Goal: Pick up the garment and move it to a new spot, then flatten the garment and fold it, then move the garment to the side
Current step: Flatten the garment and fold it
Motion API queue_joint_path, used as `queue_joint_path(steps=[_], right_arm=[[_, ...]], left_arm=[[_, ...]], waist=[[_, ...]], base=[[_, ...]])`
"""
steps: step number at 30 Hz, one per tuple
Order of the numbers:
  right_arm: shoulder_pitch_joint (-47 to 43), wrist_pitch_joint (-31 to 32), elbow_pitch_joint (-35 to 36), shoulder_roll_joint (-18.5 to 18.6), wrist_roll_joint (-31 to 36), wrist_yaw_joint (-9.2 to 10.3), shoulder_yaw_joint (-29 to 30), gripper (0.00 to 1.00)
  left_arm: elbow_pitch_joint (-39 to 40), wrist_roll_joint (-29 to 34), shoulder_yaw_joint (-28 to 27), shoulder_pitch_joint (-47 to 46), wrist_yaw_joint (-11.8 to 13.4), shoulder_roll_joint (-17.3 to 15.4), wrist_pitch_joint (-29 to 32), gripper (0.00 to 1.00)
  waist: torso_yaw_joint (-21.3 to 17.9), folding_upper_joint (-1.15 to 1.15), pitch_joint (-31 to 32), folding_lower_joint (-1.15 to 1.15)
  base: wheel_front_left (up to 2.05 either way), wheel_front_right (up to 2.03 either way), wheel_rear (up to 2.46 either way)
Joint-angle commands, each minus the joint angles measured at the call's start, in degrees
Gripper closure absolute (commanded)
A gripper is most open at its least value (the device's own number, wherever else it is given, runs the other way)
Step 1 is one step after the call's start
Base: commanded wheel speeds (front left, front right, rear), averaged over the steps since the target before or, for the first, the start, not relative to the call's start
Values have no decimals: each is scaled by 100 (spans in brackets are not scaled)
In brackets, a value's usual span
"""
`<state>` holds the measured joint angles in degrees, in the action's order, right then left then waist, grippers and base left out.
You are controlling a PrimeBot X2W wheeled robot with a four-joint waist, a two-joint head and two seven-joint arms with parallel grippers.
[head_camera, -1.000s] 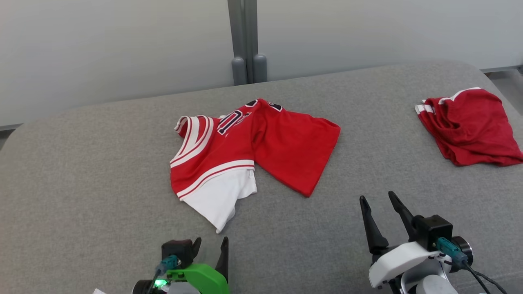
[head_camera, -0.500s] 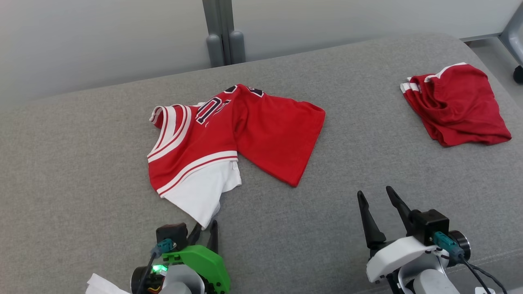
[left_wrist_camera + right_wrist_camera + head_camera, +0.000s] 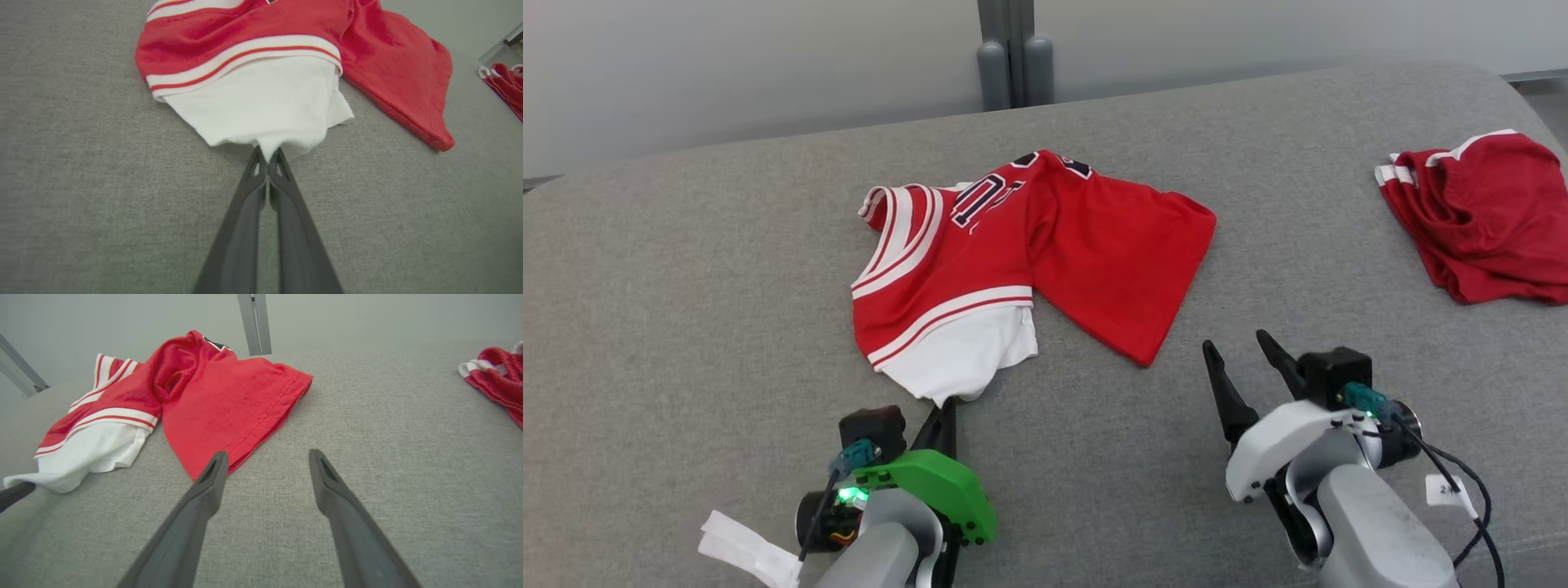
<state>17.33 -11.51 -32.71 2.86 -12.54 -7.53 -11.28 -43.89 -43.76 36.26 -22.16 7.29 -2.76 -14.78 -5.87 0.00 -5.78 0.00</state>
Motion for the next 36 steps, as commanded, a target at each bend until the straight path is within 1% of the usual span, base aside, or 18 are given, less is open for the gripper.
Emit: queue_joint_path(steps=[1,6,11,16,20,22,23,24,26,27,31,36], right_arm=[[219,78,-200,7,-12,9,-42,0],[795,200,-977,8,-411,9,-239,0],[1141,210,-1616,11,-696,9,-571,0],[1346,131,-2064,13,-999,9,-977,0],[1473,40,-2320,10,-1218,9,-1157,1],[1579,-41,-2449,13,-1277,9,-1192,30],[1632,-76,-2530,12,-1293,9,-1210,52],[1669,-106,-2602,11,-1294,9,-1230,58],[1749,-123,-2773,10,-1301,9,-1276,78],[1796,-148,-2844,8,-1312,9,-1299,100],[1934,-263,-2974,16,-1373,9,-1288,100],[1989,-370,-2825,11,-1393,9,-1090,100]], left_arm=[[60,-4,-2,-128,37,-27,-51,100],[418,180,-100,-90,76,-26,-46,100],[649,355,-219,7,92,-26,-47,100],[791,512,-399,81,84,-26,-42,100],[881,667,-558,110,52,-25,-42,100],[913,717,-630,130,36,-26,-42,100],[924,742,-666,139,32,-25,-42,100],[930,756,-698,145,28,-25,-43,100],[939,796,-770,152,9,-26,-43,100],[949,821,-806,157,-2,-26,-43,100],[1022,962,-1010,179,-22,-26,-42,100],[1390,1204,-1382,249,-34,-60,-43,100]], waist=[[185,0,-122,0],[481,0,-251,0],[674,0,-326,0],[756,0,-371,0],[764,0,-391,0],[752,0,-399,0],[747,0,-403,0],[741,0,-407,0],[726,0,-419,0],[717,0,-424,0],[671,0,-413,0],[527,0,-259,0]], base=[[0,0,0],[0,0,0],[0,0,0],[0,0,0],[0,0,0],[0,0,0],[0,0,0],[0,0,0],[0,0,0],[0,0,0],[0,0,0],[0,0,0]])
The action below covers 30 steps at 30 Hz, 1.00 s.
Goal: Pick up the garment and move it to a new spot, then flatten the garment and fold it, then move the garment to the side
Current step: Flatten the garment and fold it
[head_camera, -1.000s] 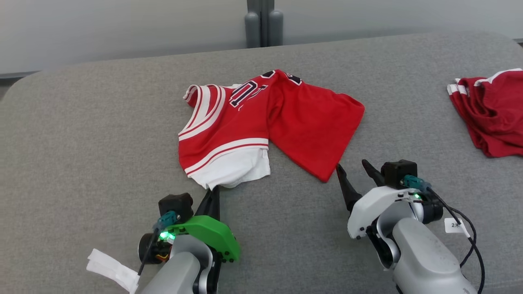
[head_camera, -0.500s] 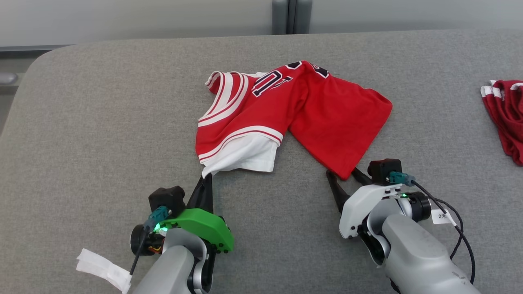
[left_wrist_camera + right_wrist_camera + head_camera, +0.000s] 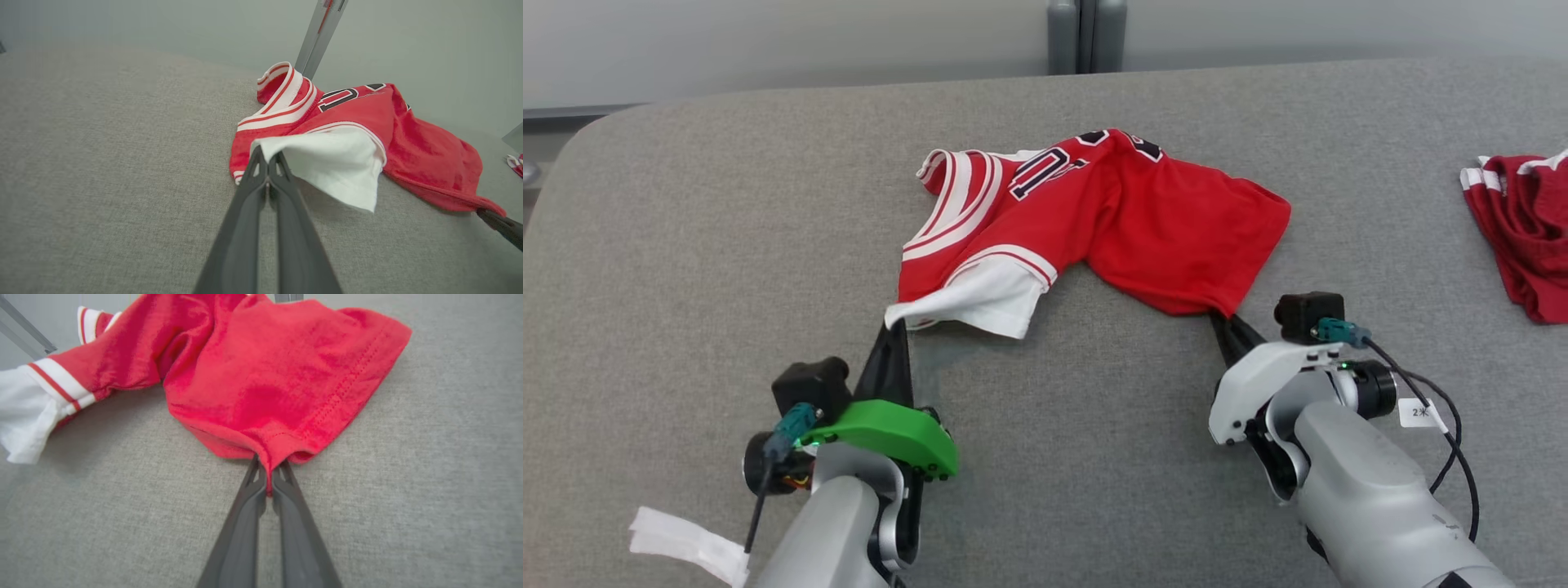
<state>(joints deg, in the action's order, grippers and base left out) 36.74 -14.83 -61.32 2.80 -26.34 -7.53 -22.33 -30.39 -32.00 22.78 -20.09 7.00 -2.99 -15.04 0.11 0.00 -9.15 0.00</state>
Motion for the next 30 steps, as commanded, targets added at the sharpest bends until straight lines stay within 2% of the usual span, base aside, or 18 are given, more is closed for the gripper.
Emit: queue_joint_path(steps=[1,4,10,14,18,21,26,30], right_arm=[[47,-44,223,17,8,9,99,100],[-160,-38,859,15,84,9,292,100],[-577,-36,2404,16,720,8,948,100],[-913,-25,3520,18,985,8,1316,100],[-1247,341,4924,21,1213,8,1690,100],[-1470,738,6251,21,1370,8,1903,100],[-1799,1557,8262,241,1505,7,2253,100],[-1912,2184,9261,498,1525,6,2506,100]], left_arm=[[217,123,-163,66,12,-57,-18,100],[753,357,-467,162,-12,-79,-11,100],[1995,806,-968,298,-107,-173,-11,100],[2821,953,-1177,313,-179,-349,-11,100],[3781,896,-1316,170,-209,-568,124,100],[4616,885,-1458,3,-202,-800,428,100],[5872,755,-1556,-418,-185,-1099,1199,100],[6428,620,-1532,-778,-206,-1316,1878,100]], waist=[[-118,0,126,0],[-261,0,278,0],[-515,0,729,0],[-672,0,1053,0],[-812,0,1241,0],[-916,0,1327,0],[-1061,0,1372,0],[-1149,0,1312,0]], base=[[0,0,0],[0,0,0],[0,0,0],[0,0,0],[0,0,0],[0,0,0],[0,0,0],[0,0,0]])
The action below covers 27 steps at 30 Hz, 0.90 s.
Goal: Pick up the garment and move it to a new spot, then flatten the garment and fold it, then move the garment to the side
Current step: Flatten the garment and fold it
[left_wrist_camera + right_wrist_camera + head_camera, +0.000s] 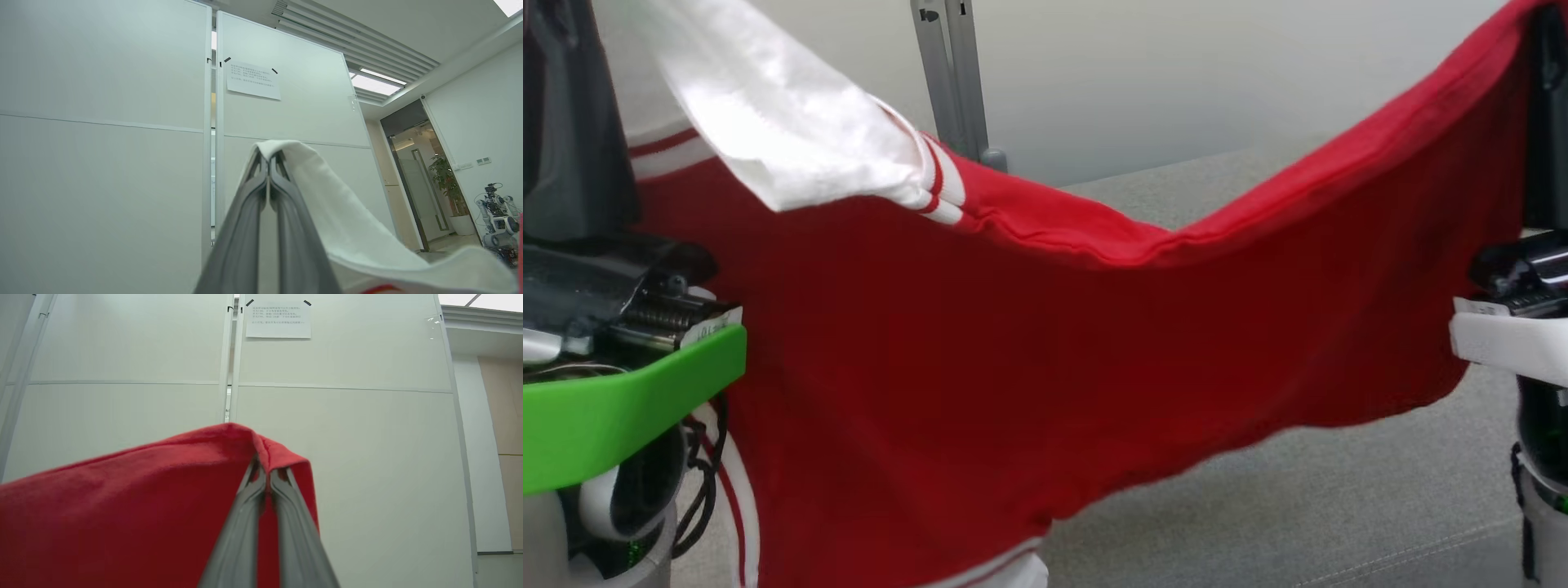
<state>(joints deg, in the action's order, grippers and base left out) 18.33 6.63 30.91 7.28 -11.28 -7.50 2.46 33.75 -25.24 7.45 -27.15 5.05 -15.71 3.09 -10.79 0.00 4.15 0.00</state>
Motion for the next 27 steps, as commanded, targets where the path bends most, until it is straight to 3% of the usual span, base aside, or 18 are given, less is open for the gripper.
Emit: queue_joint_path(steps=[1,7,11,15,19,24,27], right_arm=[[-57,137,177,99,15,3,92,100],[-190,591,461,266,-82,2,358,100],[19,588,-85,322,-141,2,230,100],[861,369,-1286,393,-23,1,-40,100],[2416,-10,-2870,442,322,2,-300,100],[4402,-796,-4777,88,999,2,-213,100],[5077,-1235,-5648,-129,1336,3,39,100]], left_arm=[[76,-73,15,-135,-7,-80,188,100],[-10,-153,176,-395,24,-156,740,100],[-523,-131,307,-783,-95,-168,826,100],[-1518,-21,427,-1675,-328,-224,790,100],[-2959,310,646,-3004,-575,-137,577,100],[-4816,711,773,-4649,-637,231,-429,100],[-5588,771,794,-5210,-729,425,-1164,100]], waist=[[-77,0,-53,0],[-112,0,-490,0],[-69,0,-1116,0],[-25,0,-1699,0],[69,0,-2075,0],[206,0,-2233,0],[301,0,-2272,0]], base=[[0,0,0],[0,0,0],[0,0,0],[0,0,0],[0,0,0],[0,0,0],[0,0,0]])
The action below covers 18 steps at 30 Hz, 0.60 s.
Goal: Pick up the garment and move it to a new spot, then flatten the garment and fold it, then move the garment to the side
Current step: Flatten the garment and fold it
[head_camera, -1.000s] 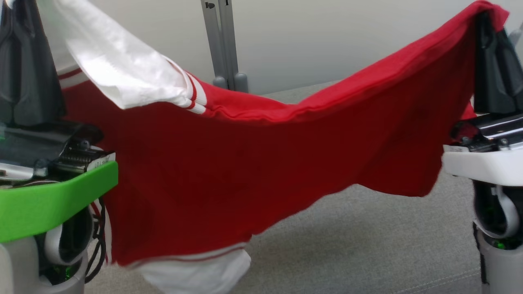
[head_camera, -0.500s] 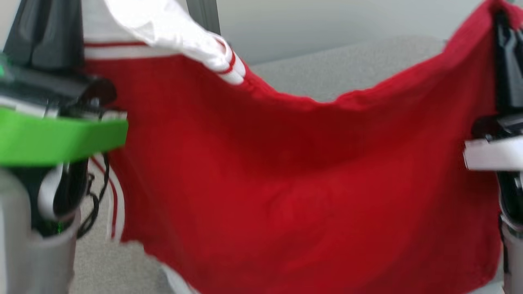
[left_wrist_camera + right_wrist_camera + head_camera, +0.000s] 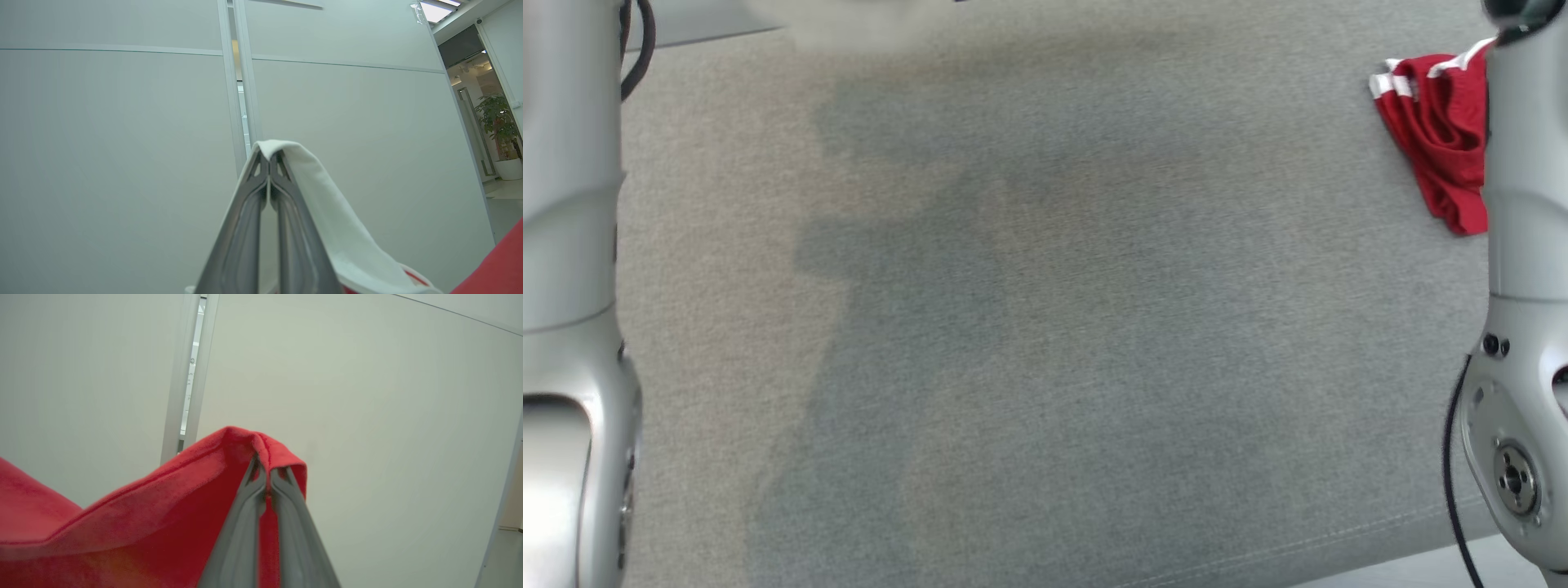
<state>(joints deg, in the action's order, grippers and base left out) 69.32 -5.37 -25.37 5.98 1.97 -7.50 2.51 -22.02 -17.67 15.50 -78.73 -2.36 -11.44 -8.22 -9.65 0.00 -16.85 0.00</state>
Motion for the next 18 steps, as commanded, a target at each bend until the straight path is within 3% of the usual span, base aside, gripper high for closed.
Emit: queue_joint_path(steps=[1,6,12,18], right_arm=[[109,-156,-338,-72,108,3,154,100],[151,-563,-1665,-223,424,3,292,100],[-178,-872,-2871,-254,711,4,484,100],[-505,-985,-3325,-286,597,4,476,100]], left_arm=[[-281,-44,-53,-130,16,93,-251,100],[-1182,-212,-32,167,-147,327,-606,100],[-1734,-461,-184,922,-266,451,-700,100],[-1755,-588,-258,1747,-414,432,-700,100]], waist=[[236,0,-201,0],[471,0,-518,0],[639,0,-1013,0],[624,0,-1157,0]], base=[[0,0,0],[0,0,0],[0,0,0],[0,0,0]])
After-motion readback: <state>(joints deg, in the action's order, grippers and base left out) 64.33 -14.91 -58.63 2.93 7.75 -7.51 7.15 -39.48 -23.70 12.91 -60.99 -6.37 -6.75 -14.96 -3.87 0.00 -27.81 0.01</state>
